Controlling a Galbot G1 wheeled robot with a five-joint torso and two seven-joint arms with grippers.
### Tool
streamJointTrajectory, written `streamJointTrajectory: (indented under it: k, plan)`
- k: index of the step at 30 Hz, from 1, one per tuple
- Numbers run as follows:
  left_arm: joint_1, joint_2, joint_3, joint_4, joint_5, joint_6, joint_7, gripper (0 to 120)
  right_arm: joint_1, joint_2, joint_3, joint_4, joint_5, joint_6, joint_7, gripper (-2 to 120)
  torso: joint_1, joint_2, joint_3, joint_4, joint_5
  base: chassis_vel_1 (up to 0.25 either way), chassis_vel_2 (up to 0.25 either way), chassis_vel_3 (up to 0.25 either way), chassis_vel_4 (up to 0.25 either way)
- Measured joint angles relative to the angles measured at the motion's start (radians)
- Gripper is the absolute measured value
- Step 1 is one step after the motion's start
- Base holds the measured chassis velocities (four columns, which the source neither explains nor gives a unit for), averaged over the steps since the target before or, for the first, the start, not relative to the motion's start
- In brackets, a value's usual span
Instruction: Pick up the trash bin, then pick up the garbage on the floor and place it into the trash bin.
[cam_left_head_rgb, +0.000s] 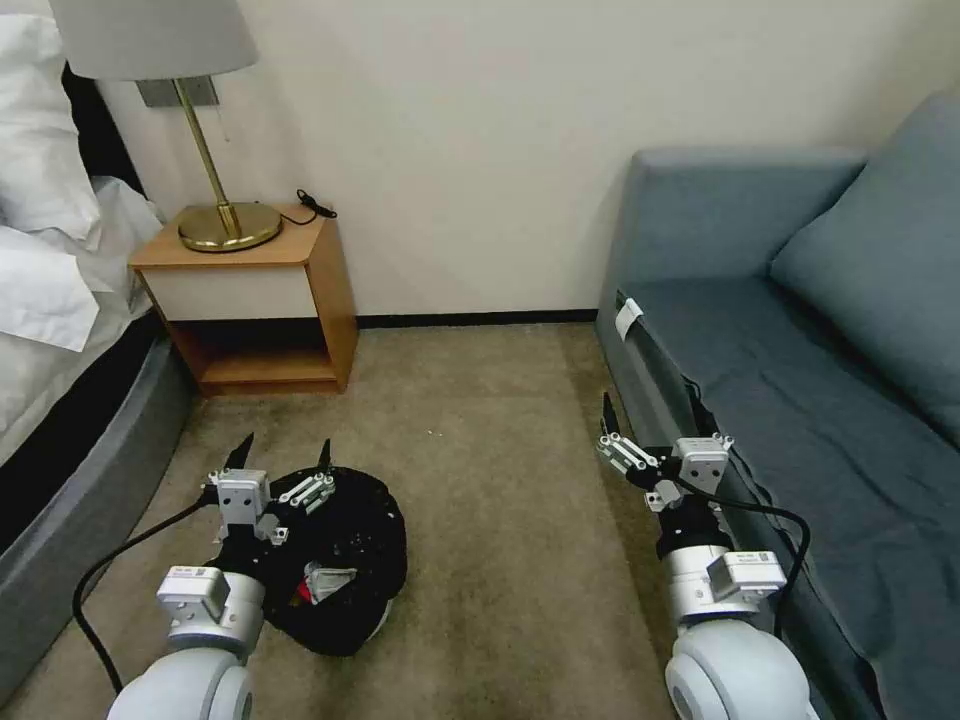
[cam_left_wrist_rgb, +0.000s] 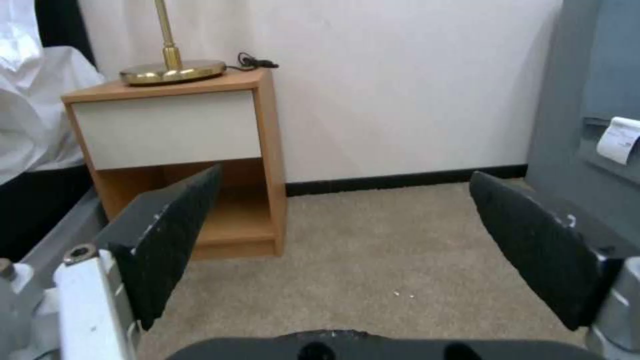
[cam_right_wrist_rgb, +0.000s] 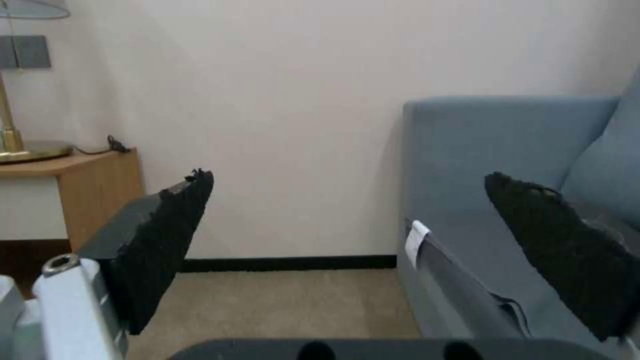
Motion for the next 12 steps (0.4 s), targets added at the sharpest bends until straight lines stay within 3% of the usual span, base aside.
streamJointTrajectory:
  k: [12]
  plan:
    - [0.0, 0.0, 0.0, 0.0, 0.0, 0.0, 0.0, 100, 0.0, 0.0, 0.0, 0.0, 0.0, 0.0, 0.0, 100, 0.0, 0.0, 0.0, 0.0, 0.0, 0.0, 0.0, 0.0, 0.0]
